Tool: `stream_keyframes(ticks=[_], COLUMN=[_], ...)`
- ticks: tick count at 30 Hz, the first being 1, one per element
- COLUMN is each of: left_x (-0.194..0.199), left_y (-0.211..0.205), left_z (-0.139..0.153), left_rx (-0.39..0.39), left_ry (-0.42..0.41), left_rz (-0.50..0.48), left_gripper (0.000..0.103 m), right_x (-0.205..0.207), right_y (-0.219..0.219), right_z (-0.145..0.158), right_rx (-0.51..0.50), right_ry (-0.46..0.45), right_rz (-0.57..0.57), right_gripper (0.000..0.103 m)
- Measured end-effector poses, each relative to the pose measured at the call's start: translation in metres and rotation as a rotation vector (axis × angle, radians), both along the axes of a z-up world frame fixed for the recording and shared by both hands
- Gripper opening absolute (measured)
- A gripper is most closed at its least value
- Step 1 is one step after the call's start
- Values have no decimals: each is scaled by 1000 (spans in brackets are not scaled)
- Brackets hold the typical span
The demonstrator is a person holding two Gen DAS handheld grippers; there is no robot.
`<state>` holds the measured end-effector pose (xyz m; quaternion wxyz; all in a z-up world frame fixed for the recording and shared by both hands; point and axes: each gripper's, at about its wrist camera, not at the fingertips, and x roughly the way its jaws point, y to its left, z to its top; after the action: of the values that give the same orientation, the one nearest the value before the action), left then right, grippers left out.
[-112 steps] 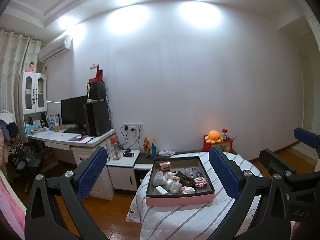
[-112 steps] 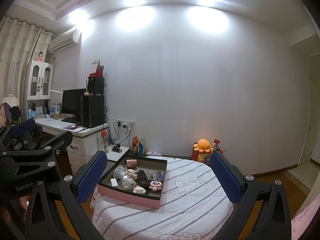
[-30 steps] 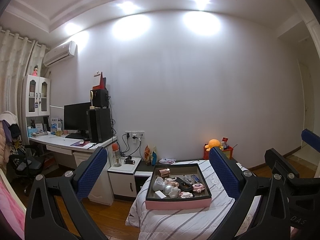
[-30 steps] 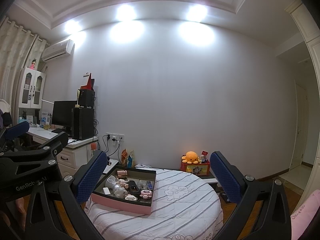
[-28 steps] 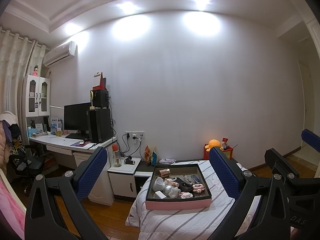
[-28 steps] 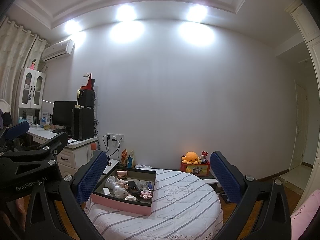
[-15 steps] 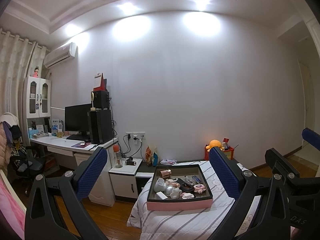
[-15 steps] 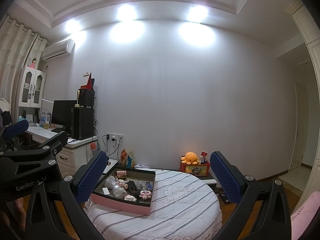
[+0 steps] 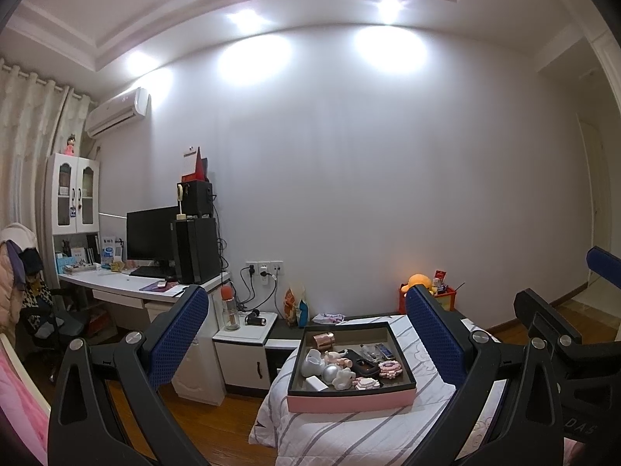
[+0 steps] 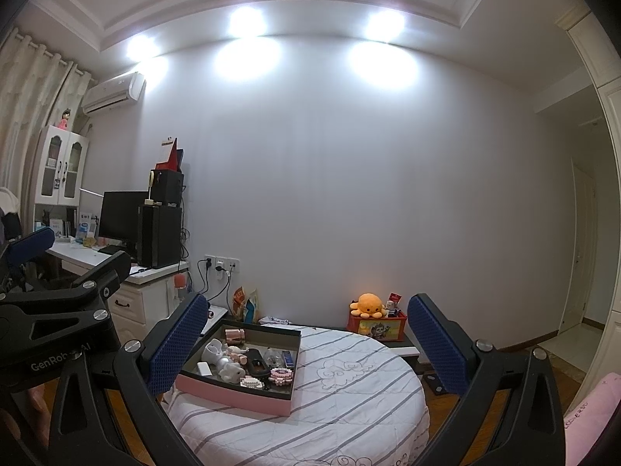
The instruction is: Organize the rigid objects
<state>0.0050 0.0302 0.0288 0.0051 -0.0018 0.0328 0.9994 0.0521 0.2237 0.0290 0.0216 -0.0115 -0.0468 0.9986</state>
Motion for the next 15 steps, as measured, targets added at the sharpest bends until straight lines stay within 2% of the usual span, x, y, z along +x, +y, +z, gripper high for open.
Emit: stream_keyframes(ticks=[15], left_x=[0], left_y=[0], left_z=[-5], left_rx=[3], left_ry=[-1], left_rz=[-2], left_gripper=[103], right_x=[-2], right_y=[0], right_z=[0], right_rx=[-2], right_ry=[-4], right_rz=[2], right_gripper=[103])
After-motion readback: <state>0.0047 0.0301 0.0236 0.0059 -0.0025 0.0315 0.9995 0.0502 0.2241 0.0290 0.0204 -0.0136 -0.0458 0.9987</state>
